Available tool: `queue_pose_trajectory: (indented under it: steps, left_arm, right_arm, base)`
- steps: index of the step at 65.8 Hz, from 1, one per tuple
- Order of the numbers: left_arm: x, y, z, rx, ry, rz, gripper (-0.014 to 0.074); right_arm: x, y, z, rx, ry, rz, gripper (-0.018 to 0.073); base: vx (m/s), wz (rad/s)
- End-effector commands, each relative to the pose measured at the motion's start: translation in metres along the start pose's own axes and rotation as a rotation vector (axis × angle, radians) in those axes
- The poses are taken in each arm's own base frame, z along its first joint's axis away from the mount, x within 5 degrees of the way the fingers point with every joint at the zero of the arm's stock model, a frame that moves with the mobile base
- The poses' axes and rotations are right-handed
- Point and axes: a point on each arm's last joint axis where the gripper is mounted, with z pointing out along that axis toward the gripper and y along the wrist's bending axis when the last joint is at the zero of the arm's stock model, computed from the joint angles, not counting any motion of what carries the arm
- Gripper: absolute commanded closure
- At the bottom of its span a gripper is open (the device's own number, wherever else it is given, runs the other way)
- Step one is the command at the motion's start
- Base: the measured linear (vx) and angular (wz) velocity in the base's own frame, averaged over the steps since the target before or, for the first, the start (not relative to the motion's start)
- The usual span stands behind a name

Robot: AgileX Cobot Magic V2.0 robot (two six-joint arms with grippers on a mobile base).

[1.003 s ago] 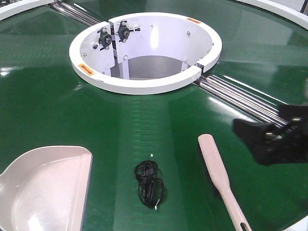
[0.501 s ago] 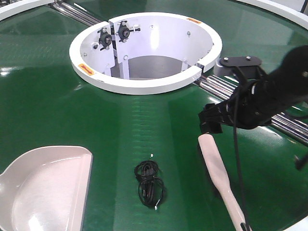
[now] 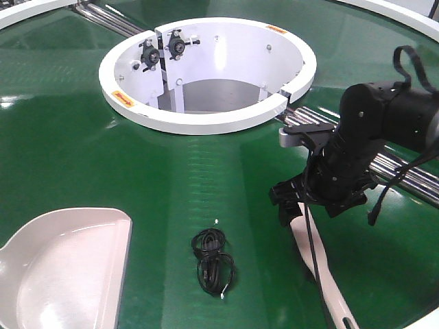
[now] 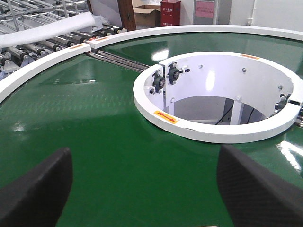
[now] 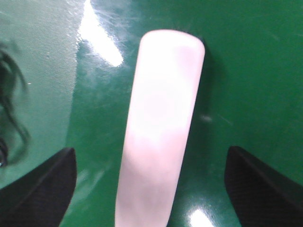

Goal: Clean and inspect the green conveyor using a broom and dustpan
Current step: 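Reach the right gripper down and grasp the pink brush handle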

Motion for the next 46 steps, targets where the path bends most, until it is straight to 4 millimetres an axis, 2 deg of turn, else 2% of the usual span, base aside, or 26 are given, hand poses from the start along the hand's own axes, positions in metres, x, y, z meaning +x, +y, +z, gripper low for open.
queue_pose_trajectory:
  steps: [1, 20, 29, 37, 46]
  left_arm:
    - [-0.016, 0.000, -0.003, 0.005, -0.094, -0.008, 0.0023]
    - [-0.016, 0.000, -0.003, 0.004, -0.094, -0.007, 0.0023]
    - [-0.016, 0.000, -0.003, 0.004, -0.094, -0.007, 0.0023]
    - [-0.016, 0.000, -0.003, 0.005, -0.093, -0.007, 0.0023]
    - [-0.015, 0.000, -0.003, 0.005, -0.090, -0.007, 0.0023]
  right_arm:
    - [-0.007, 0.000, -0.014, 0.005, -0.081, -0.009, -0.0032]
    - [-0.015, -0.003, 0.015, 0.023, -0.025, -0.012, -0.0030]
    - [-0.016, -0.003, 0.020, 0.026, -0.021, -0.013, 0.0024]
    - [-0.017, -0.004, 0.022, 0.027, -0.020, -0.009, 0.0183]
    - [-0.018, -0.004, 0.022, 0.026, -0.030, -0.007, 0.0501]
  base:
    - [0.00, 0.00]
    - [0.00, 0.00]
    - [0.00, 0.00]
    - [0.00, 0.00]
    - [0.00, 0.00]
